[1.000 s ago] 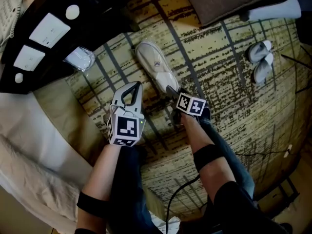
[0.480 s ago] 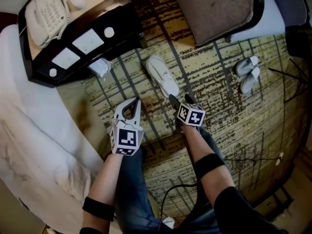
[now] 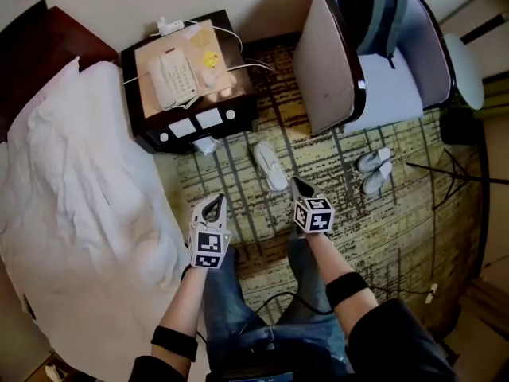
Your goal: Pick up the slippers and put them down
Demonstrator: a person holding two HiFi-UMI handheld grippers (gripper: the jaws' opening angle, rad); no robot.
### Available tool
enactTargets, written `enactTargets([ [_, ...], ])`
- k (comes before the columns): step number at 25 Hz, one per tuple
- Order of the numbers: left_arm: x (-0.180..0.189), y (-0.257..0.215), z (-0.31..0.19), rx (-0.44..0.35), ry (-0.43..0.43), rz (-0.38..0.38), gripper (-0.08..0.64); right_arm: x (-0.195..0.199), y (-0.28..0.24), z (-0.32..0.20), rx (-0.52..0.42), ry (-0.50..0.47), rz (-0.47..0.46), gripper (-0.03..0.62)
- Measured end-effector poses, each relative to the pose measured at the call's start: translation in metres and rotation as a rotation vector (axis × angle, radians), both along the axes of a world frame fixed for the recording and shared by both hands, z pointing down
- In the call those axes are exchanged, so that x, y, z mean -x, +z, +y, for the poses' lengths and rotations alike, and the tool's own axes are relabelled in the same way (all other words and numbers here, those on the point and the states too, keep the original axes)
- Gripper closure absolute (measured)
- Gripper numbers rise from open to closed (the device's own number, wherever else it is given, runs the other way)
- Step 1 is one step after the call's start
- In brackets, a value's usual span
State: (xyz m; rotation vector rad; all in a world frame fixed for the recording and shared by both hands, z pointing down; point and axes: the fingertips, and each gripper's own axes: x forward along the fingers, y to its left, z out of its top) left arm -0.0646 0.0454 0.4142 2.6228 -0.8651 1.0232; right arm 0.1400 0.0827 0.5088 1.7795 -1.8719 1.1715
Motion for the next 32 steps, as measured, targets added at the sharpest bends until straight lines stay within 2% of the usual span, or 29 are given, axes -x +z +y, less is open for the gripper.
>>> enactTargets([
  [4, 0.015, -0.073, 0.007, -0.044, 0.001, -0.008, 0.56, 0.007, -0.095, -0.01, -0.071, -0.116, 0.027, 0.592],
  [6, 0.023, -0.103, 0.011, -0.041, -0.03, 0.007, 0.56, 0.012, -0.134, -0.01, -0.099, -0.178, 0.044, 0.592],
  [11, 0.046, -0.173, 0.018, -0.035, -0.153, 0.075, 0.56, 0.034, -0.225, -0.006, -0.168, -0.308, 0.072, 0.592],
  [15, 0.069, -0.211, 0.015, -0.037, -0.279, 0.131, 0.56, 0.046, -0.282, -0.005, -0.221, -0.375, 0.115, 0.592],
  [18, 0.088, -0.225, 0.018, -0.027, -0.351, 0.166, 0.56, 0.052, -0.311, -0.001, -0.253, -0.382, 0.118, 0.591],
  [21, 0.097, -0.241, 0.022, -0.024, -0.377, 0.194, 0.56, 0.051, -0.333, 0.0, -0.289, -0.367, 0.11, 0.591],
  [32, 0.118, -0.253, 0.039, -0.038, -0.378, 0.201, 0.56, 0.061, -0.349, 0.001, -0.32, -0.364, 0.086, 0.591],
])
